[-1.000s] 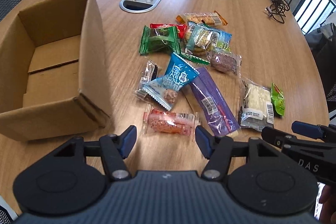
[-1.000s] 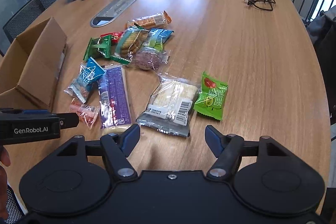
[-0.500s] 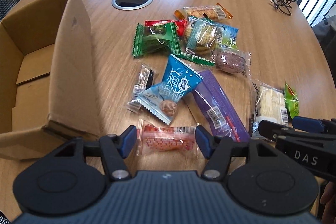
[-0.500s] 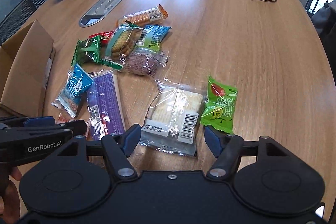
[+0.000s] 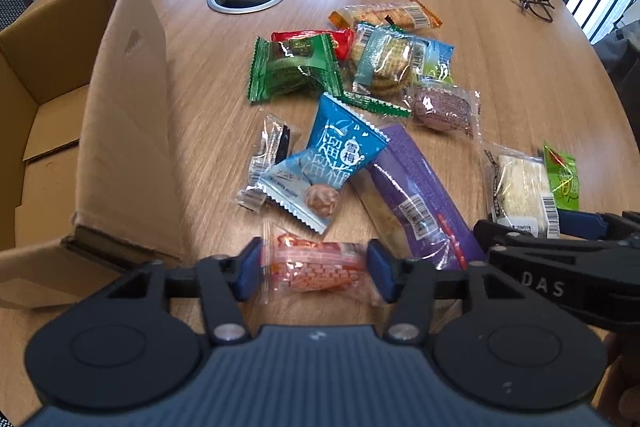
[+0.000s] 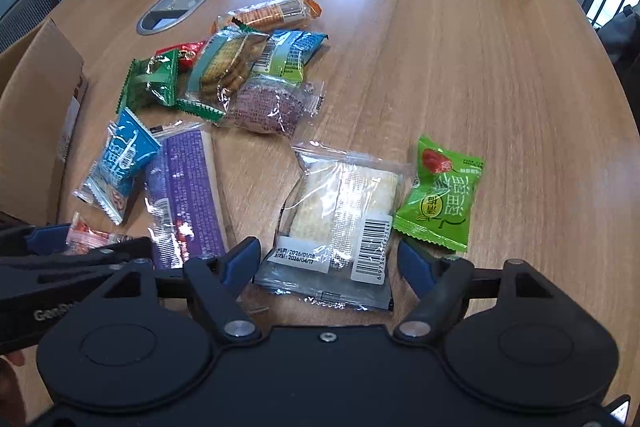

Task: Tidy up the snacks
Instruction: 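Close left gripper on the orange candy packet while right gripper closes on the pastry packet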

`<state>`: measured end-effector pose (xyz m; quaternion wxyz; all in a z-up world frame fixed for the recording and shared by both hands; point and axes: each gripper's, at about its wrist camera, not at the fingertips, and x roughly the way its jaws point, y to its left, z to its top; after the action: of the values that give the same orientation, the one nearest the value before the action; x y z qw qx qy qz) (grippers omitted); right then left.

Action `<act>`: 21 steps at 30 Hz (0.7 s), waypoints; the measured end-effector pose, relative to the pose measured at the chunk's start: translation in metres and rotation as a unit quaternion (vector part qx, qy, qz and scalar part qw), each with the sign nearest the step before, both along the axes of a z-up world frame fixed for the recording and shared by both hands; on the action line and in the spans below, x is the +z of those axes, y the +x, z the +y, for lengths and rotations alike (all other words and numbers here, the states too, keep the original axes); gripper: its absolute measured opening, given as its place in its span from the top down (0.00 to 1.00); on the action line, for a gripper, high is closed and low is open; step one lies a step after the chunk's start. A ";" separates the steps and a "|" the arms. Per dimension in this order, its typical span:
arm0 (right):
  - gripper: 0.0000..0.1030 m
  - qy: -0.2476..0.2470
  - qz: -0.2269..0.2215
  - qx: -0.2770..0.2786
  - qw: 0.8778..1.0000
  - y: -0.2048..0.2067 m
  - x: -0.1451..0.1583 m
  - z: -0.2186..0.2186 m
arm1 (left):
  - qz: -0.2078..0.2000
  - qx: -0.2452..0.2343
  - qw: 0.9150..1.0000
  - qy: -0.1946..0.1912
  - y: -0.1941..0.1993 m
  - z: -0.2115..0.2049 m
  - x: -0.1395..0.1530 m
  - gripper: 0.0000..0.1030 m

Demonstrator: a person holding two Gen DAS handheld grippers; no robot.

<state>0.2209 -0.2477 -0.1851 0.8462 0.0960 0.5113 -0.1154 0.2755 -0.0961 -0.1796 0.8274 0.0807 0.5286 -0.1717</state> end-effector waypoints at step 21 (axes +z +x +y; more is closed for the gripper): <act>0.55 -0.005 -0.019 0.015 1.000 -0.021 0.025 -0.003 | -0.025 0.020 0.998 -0.050 -0.016 0.010 0.034 0.83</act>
<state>0.1995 -0.2511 -0.1605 0.8581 0.0861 0.4956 -0.1029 0.2591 -0.0858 -0.1454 0.8468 0.0329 0.4997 -0.1791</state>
